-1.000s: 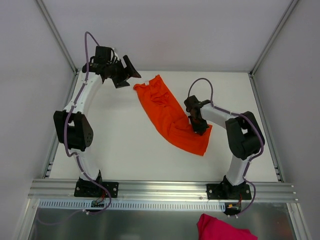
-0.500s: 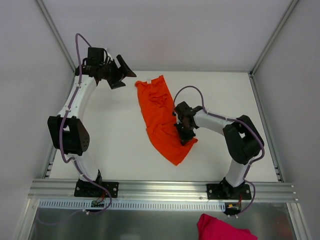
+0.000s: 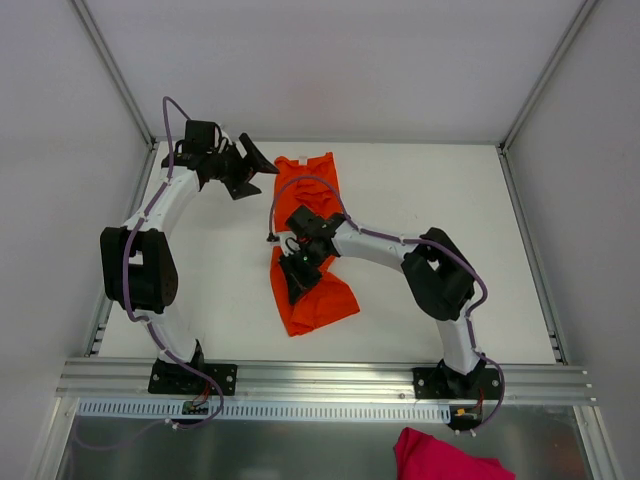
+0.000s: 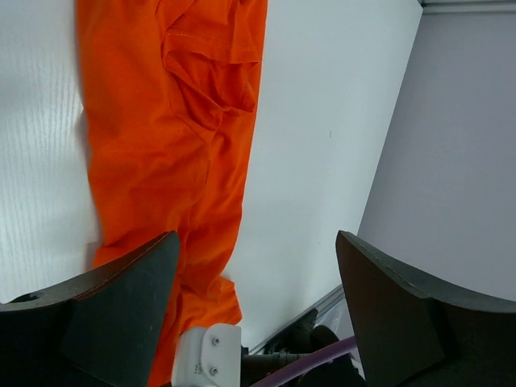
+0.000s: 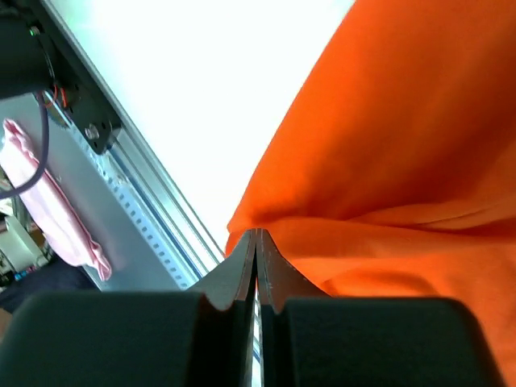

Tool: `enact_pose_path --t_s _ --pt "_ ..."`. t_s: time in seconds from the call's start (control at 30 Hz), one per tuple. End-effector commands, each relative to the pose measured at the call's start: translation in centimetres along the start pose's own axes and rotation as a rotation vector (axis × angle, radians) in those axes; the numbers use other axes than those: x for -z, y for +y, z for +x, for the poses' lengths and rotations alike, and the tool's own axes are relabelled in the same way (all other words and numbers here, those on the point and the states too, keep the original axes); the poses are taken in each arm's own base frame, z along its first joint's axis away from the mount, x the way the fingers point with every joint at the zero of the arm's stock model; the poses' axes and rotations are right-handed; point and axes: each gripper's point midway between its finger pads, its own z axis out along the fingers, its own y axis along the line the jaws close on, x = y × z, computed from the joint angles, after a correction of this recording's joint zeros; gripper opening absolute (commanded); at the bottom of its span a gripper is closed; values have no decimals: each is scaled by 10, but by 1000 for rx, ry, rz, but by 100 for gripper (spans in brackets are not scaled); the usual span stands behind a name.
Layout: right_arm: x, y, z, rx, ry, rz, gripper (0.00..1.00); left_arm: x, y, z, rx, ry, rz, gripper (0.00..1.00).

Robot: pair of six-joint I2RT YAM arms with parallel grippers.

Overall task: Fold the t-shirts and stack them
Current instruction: Rotate the tshirt 90 degrees

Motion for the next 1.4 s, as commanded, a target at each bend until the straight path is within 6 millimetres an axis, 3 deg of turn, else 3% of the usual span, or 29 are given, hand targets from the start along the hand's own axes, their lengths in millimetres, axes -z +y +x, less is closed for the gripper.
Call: enact_pose_path --t_s 0.0,0.1,0.17,0.33,0.37,0.43,0.5,0.6,0.73,0.9,1.03,1.13,1.17,1.2,1.23,1.37 --pt "16 4 10 19 32 7 1 5 -17 -3 -33 -16 64 80" --pt "31 -19 11 48 -6 173 1 2 -15 6 -47 11 63 80" --pt "52 -34 6 70 -69 303 1 -2 -14 18 -60 52 59 80" --pt "118 -86 -6 45 -198 640 1 -4 -9 52 -80 112 25 80" --pt "131 -89 -8 41 -221 675 1 -3 -13 62 -102 126 29 80" --pt "157 -109 -12 7 -251 772 1 -3 -1 78 -103 151 -26 80" --pt "174 -114 -14 5 -256 816 1 1 6 98 -120 194 -66 80" --pt "187 -117 -16 0 -270 829 1 7 14 126 -162 240 -118 80" --pt "188 -123 -16 -18 -272 809 1 24 24 160 -173 276 -169 79" --pt "195 -124 -20 -20 -290 791 1 28 59 197 -142 356 -245 78" --pt "203 -118 -27 -10 -311 771 1 16 74 215 -127 434 -271 64" --pt "214 -113 -34 -5 -336 765 1 4 73 233 -127 526 -256 35" --pt "217 -111 -36 -4 -344 763 1 2 69 239 -125 558 -242 16" --pt "224 -108 -39 -2 -357 760 1 0 72 244 -121 583 -260 10" --pt "227 -107 -40 -4 -364 758 1 0 72 247 -132 588 -265 6" --pt "241 -103 -45 -19 -404 740 1 2 66 262 -178 602 -264 2"
